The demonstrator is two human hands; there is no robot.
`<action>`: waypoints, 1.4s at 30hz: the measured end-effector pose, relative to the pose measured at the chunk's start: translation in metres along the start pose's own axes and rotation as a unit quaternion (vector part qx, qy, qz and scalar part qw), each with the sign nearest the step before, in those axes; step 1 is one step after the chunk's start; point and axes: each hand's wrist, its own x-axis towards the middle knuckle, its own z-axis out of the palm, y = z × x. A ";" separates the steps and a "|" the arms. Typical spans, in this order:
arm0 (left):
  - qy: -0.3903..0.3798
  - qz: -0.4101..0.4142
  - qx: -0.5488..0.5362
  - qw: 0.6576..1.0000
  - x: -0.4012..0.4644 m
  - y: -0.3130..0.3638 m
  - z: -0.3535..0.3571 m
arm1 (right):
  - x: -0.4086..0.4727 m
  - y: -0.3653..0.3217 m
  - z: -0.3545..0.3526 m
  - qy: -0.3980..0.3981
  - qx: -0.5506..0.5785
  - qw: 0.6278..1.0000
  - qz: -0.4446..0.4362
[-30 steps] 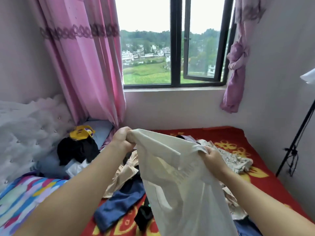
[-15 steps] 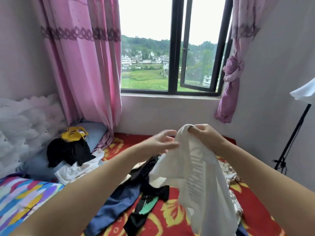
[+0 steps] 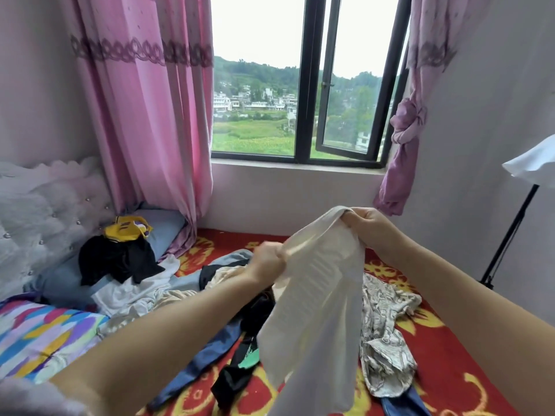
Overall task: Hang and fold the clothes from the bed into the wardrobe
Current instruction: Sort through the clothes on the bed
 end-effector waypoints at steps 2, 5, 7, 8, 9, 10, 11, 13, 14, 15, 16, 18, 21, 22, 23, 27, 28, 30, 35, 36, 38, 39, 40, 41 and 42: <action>0.063 -0.026 -0.032 0.997 0.013 0.006 -0.028 | -0.001 0.011 -0.013 0.018 -0.099 0.995 -0.009; 0.092 -0.036 -0.046 0.994 0.034 0.027 -0.067 | -0.002 0.028 -0.031 0.002 -0.271 0.963 0.005; 0.078 -0.016 -0.032 0.996 0.044 0.046 -0.083 | -0.002 0.033 -0.037 -0.002 -0.363 0.932 0.015; 0.074 -0.009 -0.032 0.997 0.047 0.056 -0.089 | -0.002 0.034 -0.039 0.000 -0.389 0.921 0.016; 0.075 -0.008 -0.036 0.997 0.050 0.063 -0.096 | -0.001 0.033 -0.043 0.003 -0.405 0.914 0.018; 0.077 -0.012 -0.042 0.996 0.054 0.069 -0.103 | 0.001 0.032 -0.047 0.008 -0.413 0.910 0.023; 0.078 -0.022 -0.050 0.995 0.056 0.071 -0.110 | 0.002 0.029 -0.053 0.016 -0.406 0.913 0.032; 0.068 -0.051 -0.074 0.994 0.058 0.071 -0.121 | 0.005 0.024 -0.061 0.021 -0.373 0.926 0.051; 0.062 -0.064 -0.087 0.992 0.058 0.070 -0.123 | 0.006 0.019 -0.062 0.013 -0.366 0.929 0.053; 0.057 -0.076 -0.096 0.991 0.057 0.068 -0.125 | 0.007 0.015 -0.062 0.005 -0.364 0.930 0.055; 0.054 -0.087 -0.102 0.989 0.055 0.067 -0.125 | 0.008 0.012 -0.064 0.001 -0.367 0.928 0.059; 0.037 -0.111 -0.126 0.985 0.053 0.067 -0.121 | 0.009 0.006 -0.064 -0.002 -0.393 0.917 0.071; -0.048 -0.149 -0.201 0.967 0.050 0.081 -0.102 | 0.008 -0.005 -0.052 -0.034 -0.505 0.860 0.072; -0.076 -0.137 -0.214 0.964 0.049 0.091 -0.092 | 0.006 -0.014 -0.039 -0.078 -0.486 0.869 0.049; -0.104 -0.112 -0.211 0.966 0.048 0.104 -0.082 | 0.007 -0.024 -0.023 -0.128 -0.417 0.900 0.015; -0.150 -0.005 -0.146 0.978 0.042 0.142 -0.053 | 0.012 -0.054 0.029 -0.102 -0.137 0.981 -0.092; -0.147 -0.007 -0.158 0.976 0.041 0.142 -0.051 | 0.013 -0.058 0.030 -0.064 -0.129 0.987 -0.078; -0.171 -0.015 -0.237 0.956 0.038 0.136 -0.053 | 0.016 -0.057 0.024 -0.041 -0.128 0.990 -0.038; -0.260 -0.009 -0.327 0.909 0.029 0.108 -0.054 | 0.019 -0.048 0.021 -0.046 -0.136 0.990 -0.003; -0.260 -0.008 -0.322 0.910 0.026 0.104 -0.051 | 0.018 -0.044 0.023 -0.044 -0.144 0.989 -0.003; -0.232 0.000 -0.276 0.933 0.024 0.095 -0.046 | 0.016 -0.038 0.026 -0.034 -0.132 0.991 -0.015; -0.207 0.008 -0.228 0.951 0.022 0.089 -0.043 | 0.015 -0.037 0.026 -0.026 -0.117 0.993 -0.021; -0.190 0.016 -0.182 0.965 0.020 0.083 -0.041 | 0.015 -0.037 0.026 -0.016 -0.103 0.994 -0.027; -0.193 0.020 -0.151 0.969 0.018 0.074 -0.040 | 0.015 -0.037 0.024 -0.004 -0.094 0.995 -0.033; -0.208 0.020 -0.139 0.968 0.017 0.064 -0.038 | 0.016 -0.038 0.021 0.011 -0.084 0.996 -0.040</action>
